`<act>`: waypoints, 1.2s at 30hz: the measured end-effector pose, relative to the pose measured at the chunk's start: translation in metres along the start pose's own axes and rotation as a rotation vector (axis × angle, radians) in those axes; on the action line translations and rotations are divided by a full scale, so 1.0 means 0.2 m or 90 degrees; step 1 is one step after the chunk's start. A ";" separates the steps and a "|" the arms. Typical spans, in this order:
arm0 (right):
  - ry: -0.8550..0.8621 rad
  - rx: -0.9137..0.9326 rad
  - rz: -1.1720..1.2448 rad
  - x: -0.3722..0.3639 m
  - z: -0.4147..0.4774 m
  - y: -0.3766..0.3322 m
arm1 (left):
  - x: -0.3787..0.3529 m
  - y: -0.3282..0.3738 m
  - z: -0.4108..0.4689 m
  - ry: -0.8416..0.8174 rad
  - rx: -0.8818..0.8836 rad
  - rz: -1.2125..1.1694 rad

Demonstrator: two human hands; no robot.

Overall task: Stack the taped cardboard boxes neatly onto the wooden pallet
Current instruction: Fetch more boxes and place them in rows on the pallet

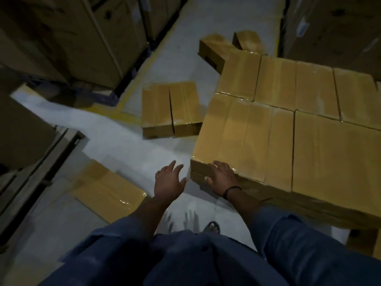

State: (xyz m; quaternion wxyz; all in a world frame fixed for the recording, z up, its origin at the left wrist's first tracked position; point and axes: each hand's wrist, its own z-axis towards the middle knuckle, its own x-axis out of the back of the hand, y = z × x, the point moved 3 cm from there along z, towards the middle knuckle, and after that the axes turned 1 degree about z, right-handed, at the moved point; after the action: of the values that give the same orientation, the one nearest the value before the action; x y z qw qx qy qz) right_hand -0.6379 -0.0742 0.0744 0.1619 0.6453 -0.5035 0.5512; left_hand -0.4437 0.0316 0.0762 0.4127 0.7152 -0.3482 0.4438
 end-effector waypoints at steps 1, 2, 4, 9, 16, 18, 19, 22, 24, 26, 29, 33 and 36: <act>-0.003 0.012 -0.009 -0.01 -0.01 -0.05 | 0.00 -0.07 -0.04 -0.005 0.014 -0.002; -0.004 0.026 -0.021 -0.03 -0.01 -0.09 | 0.00 -0.13 -0.07 -0.009 0.029 -0.003; -0.010 0.056 -0.039 -0.06 0.00 -0.21 | 0.01 -0.26 -0.13 -0.010 0.057 -0.008; -0.027 0.101 -0.070 -0.20 0.08 -0.60 | 0.12 -0.59 -0.30 0.038 0.124 -0.052; -0.024 0.175 -0.057 -0.48 0.08 -1.36 | 0.27 -1.27 -0.65 0.074 0.214 -0.082; -0.030 0.205 -0.064 -0.56 0.08 -1.56 | 0.30 -1.47 -0.73 0.083 0.235 -0.075; -0.035 0.218 -0.068 -0.60 0.08 -1.65 | 0.31 -1.57 -0.77 0.086 0.251 -0.076; -0.044 0.249 -0.082 -0.67 0.08 -1.87 | 0.32 -1.81 -0.88 0.093 0.308 -0.094; -0.048 0.264 -0.092 -0.70 0.08 -1.98 | 0.30 -1.91 -0.94 0.101 0.332 -0.115; -0.059 0.276 -0.101 -0.73 0.10 -2.06 | 0.28 -1.99 -0.97 0.099 0.352 -0.128; -0.092 0.292 -0.125 -0.78 0.16 -2.13 | 0.24 -2.08 -0.99 0.098 0.401 -0.167; -0.125 0.289 -0.139 -0.87 0.25 -2.21 | 0.20 -2.18 -1.00 0.097 0.436 -0.201; -0.155 0.298 -0.156 -0.96 0.36 -2.25 | 0.16 -2.26 -0.98 0.086 0.466 -0.211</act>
State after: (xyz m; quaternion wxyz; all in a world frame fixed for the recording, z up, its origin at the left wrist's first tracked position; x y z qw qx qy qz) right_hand -0.2034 0.1603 0.0371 0.0122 0.7824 -0.2967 0.5474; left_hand -0.1092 0.3919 0.0304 0.2185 0.8306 -0.0193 0.5119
